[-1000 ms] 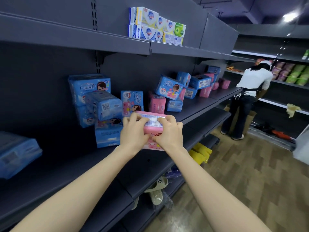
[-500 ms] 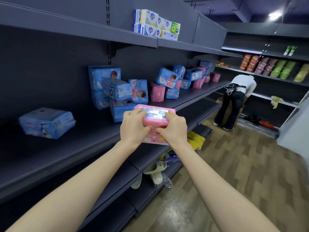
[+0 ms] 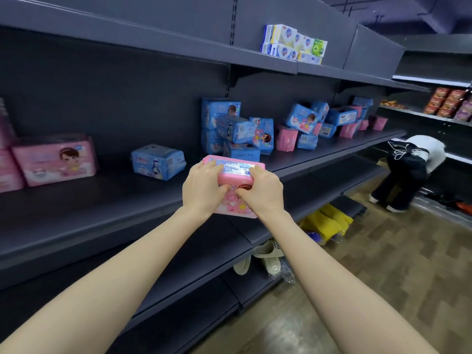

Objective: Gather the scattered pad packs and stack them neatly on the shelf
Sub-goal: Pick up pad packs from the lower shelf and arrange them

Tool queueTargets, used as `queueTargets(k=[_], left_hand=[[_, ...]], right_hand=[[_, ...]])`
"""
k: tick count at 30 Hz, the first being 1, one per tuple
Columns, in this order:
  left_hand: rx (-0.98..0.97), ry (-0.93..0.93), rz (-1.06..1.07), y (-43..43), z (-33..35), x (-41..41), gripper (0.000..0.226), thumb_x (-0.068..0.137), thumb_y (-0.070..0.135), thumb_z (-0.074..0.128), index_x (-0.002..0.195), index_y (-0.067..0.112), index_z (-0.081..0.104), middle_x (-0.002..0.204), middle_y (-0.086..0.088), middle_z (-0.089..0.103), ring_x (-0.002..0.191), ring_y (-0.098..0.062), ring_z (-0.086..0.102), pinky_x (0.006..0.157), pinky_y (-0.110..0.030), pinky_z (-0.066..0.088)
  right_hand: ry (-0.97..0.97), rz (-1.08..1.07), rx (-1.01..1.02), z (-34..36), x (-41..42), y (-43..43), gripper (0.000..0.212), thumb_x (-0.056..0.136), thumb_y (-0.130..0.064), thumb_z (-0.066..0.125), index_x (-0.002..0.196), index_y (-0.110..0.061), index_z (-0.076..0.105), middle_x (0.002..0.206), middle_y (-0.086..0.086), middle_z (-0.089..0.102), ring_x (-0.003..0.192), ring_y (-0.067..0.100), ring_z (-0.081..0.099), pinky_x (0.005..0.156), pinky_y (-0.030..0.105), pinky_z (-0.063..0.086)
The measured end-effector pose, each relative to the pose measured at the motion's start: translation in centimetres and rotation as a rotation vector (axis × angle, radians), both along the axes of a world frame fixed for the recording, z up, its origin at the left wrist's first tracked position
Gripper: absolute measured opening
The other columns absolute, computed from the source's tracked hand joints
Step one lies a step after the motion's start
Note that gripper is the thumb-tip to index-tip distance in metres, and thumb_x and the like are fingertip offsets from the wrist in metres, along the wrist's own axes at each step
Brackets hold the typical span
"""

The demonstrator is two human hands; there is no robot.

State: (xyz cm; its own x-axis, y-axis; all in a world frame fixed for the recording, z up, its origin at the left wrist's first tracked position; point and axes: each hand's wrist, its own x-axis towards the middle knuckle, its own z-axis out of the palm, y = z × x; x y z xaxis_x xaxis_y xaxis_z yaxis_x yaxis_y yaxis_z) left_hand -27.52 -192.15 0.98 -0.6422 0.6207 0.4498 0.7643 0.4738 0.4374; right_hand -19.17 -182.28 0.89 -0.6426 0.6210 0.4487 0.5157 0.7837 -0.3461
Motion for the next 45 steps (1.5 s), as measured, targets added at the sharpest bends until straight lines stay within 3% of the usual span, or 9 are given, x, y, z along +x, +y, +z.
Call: queueTargets(k=[4, 17, 21, 24, 27, 29, 31, 40, 45], left_hand=[[-0.008, -0.005, 0.082, -3.6, 0.7, -2.0, 0.047, 0.086, 0.025, 0.064, 0.13, 0.013, 0.053, 0.136, -0.004, 0.051, 0.132, -0.024, 0.035, 0.099, -0.037, 0.037], [0.034, -0.001, 0.361, -14.8, 2.7, -6.9, 0.036, 0.083, 0.021, 0.065, 0.117, 0.007, 0.062, 0.123, -0.008, 0.06, 0.121, -0.027, 0.045, 0.092, -0.04, 0.043], [0.019, -0.003, 0.432, -17.4, 2.8, -8.3, 0.036, 0.083, 0.022, 0.066, 0.116, 0.007, 0.062, 0.123, -0.007, 0.059, 0.121, -0.027, 0.045, 0.093, -0.04, 0.043], [0.011, 0.006, 0.451, -18.9, 2.9, -9.5, 0.042, 0.083, 0.024, 0.066, 0.123, 0.012, 0.059, 0.128, -0.003, 0.056, 0.123, -0.026, 0.044, 0.095, -0.041, 0.043], [-0.044, 0.002, 0.482, -19.9, 3.1, -10.8, 0.05, 0.082, 0.027, 0.068, 0.129, 0.018, 0.053, 0.132, -0.001, 0.05, 0.125, -0.026, 0.041, 0.094, -0.039, 0.043], [-0.084, -0.008, 0.498, -20.2, 3.3, -11.6, 0.054, 0.082, 0.028, 0.068, 0.132, 0.019, 0.049, 0.132, -0.003, 0.047, 0.123, -0.028, 0.041, 0.089, -0.04, 0.043], [-0.111, -0.011, 0.523, -20.3, 3.6, -12.6, 0.055, 0.082, 0.026, 0.067, 0.133, 0.02, 0.047, 0.133, -0.005, 0.045, 0.12, -0.031, 0.043, 0.087, -0.04, 0.043], [-0.128, 0.024, 0.552, -19.5, 5.1, -17.2, 0.058, 0.08, 0.019, 0.068, 0.134, 0.017, 0.048, 0.136, -0.007, 0.041, 0.124, -0.033, 0.039, 0.092, -0.045, 0.047], [-0.115, 0.077, 0.555, -19.0, 6.1, -20.1, 0.059, 0.082, 0.019, 0.068, 0.136, 0.018, 0.046, 0.138, -0.006, 0.04, 0.126, -0.032, 0.037, 0.101, -0.041, 0.04]], right_hand=[[-0.002, 0.092, -0.015, 0.8, -2.6, -3.0, 0.026, 0.079, -0.028, 0.068, 0.083, -0.013, 0.047, 0.095, 0.008, 0.058, 0.095, 0.028, 0.053, 0.067, 0.025, 0.028], [-0.023, 0.38, 0.016, 2.5, -11.0, -12.2, 0.027, 0.079, -0.028, 0.066, 0.079, -0.013, 0.044, 0.092, 0.008, 0.059, 0.093, 0.028, 0.053, 0.065, 0.025, 0.027], [-0.021, 0.452, 0.012, 2.8, -13.2, -14.6, 0.029, 0.079, -0.027, 0.066, 0.076, -0.011, 0.042, 0.082, 0.003, 0.049, 0.085, 0.026, 0.047, 0.053, 0.027, 0.023], [-0.038, 0.51, 0.024, 2.8, -14.8, -15.9, 0.028, 0.078, -0.028, 0.066, 0.076, -0.011, 0.043, 0.085, 0.005, 0.051, 0.089, 0.028, 0.051, 0.061, 0.027, 0.028], [-0.056, 0.571, 0.075, 3.2, -16.4, -16.7, 0.021, 0.08, -0.027, 0.064, 0.087, -0.009, 0.055, 0.101, 0.008, 0.06, 0.099, 0.031, 0.053, 0.069, 0.032, 0.036], [-0.08, 0.606, 0.133, 3.6, -17.4, -17.0, 0.031, 0.083, -0.024, 0.06, 0.108, -0.007, 0.06, 0.113, 0.009, 0.059, 0.105, 0.033, 0.051, 0.083, 0.032, 0.039], [-0.1, 0.639, 0.201, 3.9, -18.6, -17.2, 0.034, 0.085, -0.023, 0.057, 0.116, -0.009, 0.058, 0.117, 0.009, 0.058, 0.106, 0.034, 0.05, 0.089, 0.033, 0.038], [-0.114, 0.663, 0.246, 5.3, -23.5, -16.5, 0.032, 0.088, -0.022, 0.057, 0.118, -0.01, 0.056, 0.127, 0.009, 0.053, 0.112, 0.036, 0.049, 0.083, 0.035, 0.048], [-0.071, 0.675, 0.232, 6.5, -25.9, -15.7, 0.044, 0.092, -0.024, 0.054, 0.135, -0.018, 0.047, 0.137, 0.006, 0.047, 0.122, 0.034, 0.042, 0.091, 0.035, 0.044]])
